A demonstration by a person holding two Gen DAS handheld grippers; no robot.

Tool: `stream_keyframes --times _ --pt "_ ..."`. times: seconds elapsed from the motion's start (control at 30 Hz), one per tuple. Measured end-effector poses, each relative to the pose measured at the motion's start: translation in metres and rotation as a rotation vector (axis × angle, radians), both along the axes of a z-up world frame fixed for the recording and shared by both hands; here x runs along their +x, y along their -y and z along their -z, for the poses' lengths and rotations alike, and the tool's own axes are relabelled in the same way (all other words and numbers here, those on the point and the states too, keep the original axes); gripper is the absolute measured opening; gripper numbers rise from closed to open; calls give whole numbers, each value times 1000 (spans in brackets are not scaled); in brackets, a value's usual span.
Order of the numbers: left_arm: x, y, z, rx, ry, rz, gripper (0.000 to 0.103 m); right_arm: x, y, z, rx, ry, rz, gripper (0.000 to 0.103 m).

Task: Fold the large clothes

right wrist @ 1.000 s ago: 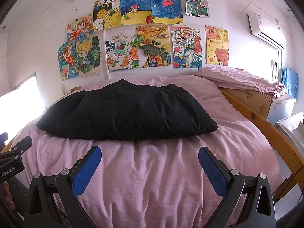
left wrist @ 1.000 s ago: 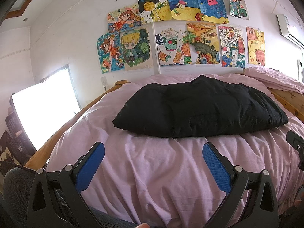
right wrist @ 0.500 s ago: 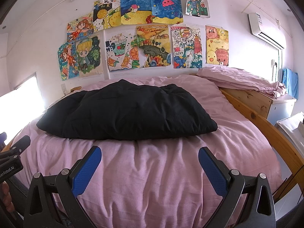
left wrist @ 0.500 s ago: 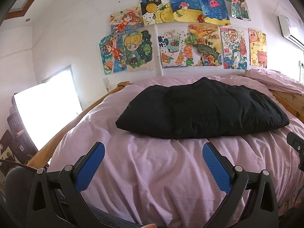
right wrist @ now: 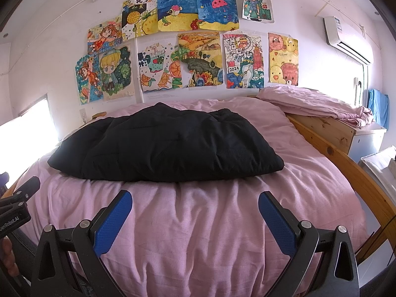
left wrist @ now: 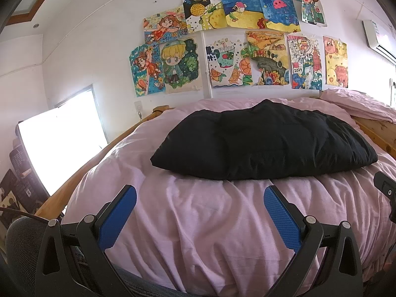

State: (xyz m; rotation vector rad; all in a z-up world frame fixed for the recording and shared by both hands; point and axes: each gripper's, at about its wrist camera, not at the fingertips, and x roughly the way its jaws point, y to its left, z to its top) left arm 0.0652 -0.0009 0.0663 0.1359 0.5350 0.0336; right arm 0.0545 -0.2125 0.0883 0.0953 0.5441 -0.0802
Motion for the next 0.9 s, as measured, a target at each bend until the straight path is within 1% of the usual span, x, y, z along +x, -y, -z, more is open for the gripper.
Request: stream_keyframes --times 0.9 --pt "1 -10 3 5 -7 0 101 1 -1 -1 3 -2 1 103"
